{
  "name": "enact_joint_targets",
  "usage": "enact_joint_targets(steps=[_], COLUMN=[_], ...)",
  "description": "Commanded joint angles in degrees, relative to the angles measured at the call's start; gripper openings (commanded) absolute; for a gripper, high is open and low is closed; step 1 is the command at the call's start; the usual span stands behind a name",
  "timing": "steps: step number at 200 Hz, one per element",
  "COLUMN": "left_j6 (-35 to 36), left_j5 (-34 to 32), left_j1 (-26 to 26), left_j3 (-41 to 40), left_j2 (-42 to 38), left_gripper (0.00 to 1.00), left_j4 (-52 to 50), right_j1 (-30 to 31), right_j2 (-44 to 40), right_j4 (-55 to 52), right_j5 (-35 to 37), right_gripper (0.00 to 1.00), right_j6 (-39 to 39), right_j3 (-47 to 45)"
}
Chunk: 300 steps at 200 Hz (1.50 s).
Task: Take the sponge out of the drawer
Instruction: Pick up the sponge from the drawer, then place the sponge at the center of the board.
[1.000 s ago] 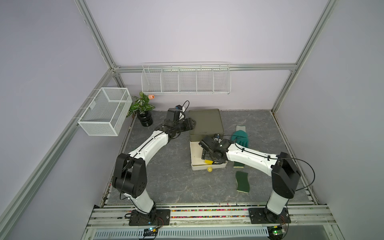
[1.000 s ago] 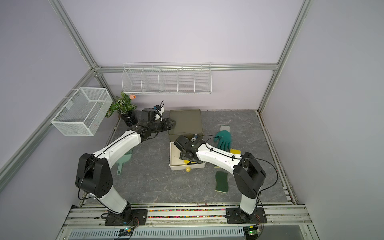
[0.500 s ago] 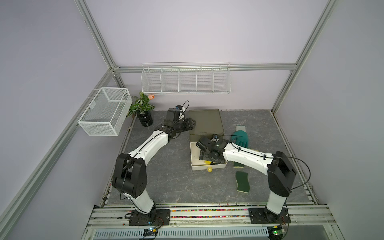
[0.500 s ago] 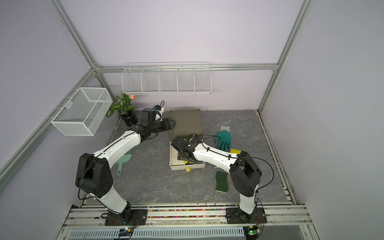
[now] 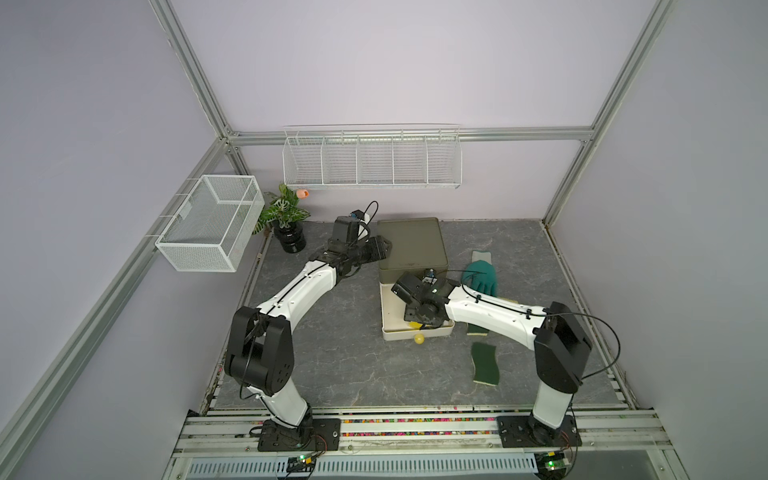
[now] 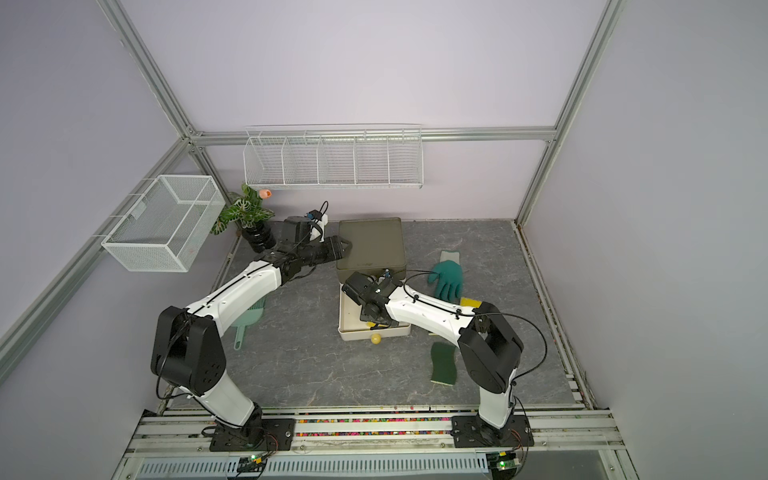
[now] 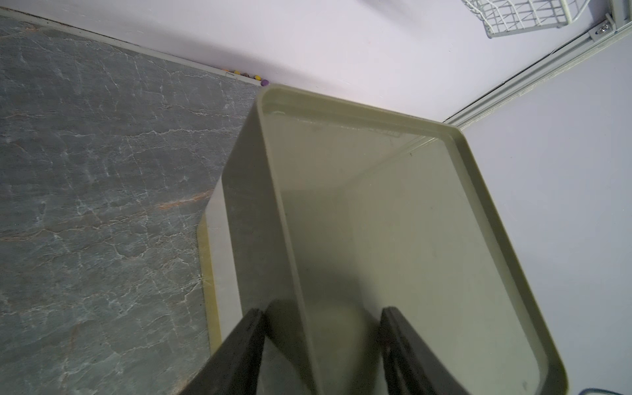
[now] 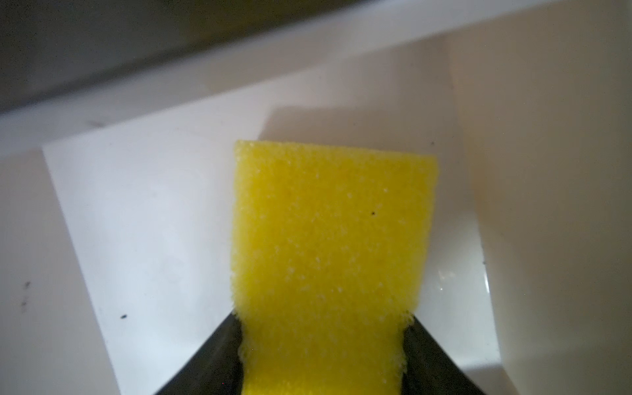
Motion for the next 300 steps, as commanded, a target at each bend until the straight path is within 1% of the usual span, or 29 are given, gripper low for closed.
enact_joint_targets(steps=[1,79,133,166,205,249,300], left_j6=[1.3,1.2,1.3,1.4,1.3,1.1,1.0], left_j5=[3.8,3.8,3.8,3.8,3.7,3.9,3.9], left_j1=[-1.2,-1.2,-1.2,-1.2,-1.2,-1.2,-1.2], left_j3=[-1.9,-2.1,-2.3,-2.3,-2.3,-2.2,-2.2], left_j2=[2.6,2.6,2.4,2.4,2.4,2.4,2.4], left_gripper=[0.58,0.58,0.58,0.58,0.58,0.58,0.58], left_j4=[-5.8,-5.8,-5.7,-5.7,-5.8,-5.6,-5.6], right_j1=[-1.2,-1.2,-1.3,-1.3,-1.3,-1.5,-1.9], right_j2=[-0.7,-5.4,-7.1,-9.9,-13.9,-18.0,-25.3], right_j4=[3.4,3.1,2.2,1.8,1.1,1.2,1.0], right_j5=[0.6,1.3,-1.1,-2.0,-3.9,-6.6,-6.0], right_gripper=[0.62,0.61,0.61,0.61,0.61,0.61,0.62], right_j6=[-1.6,-5.0,-6.5,-7.9,-9.9,-10.5,-11.5], right_j3=[1.4,3.3,4.5,3.9,2.4,-2.1,-8.7])
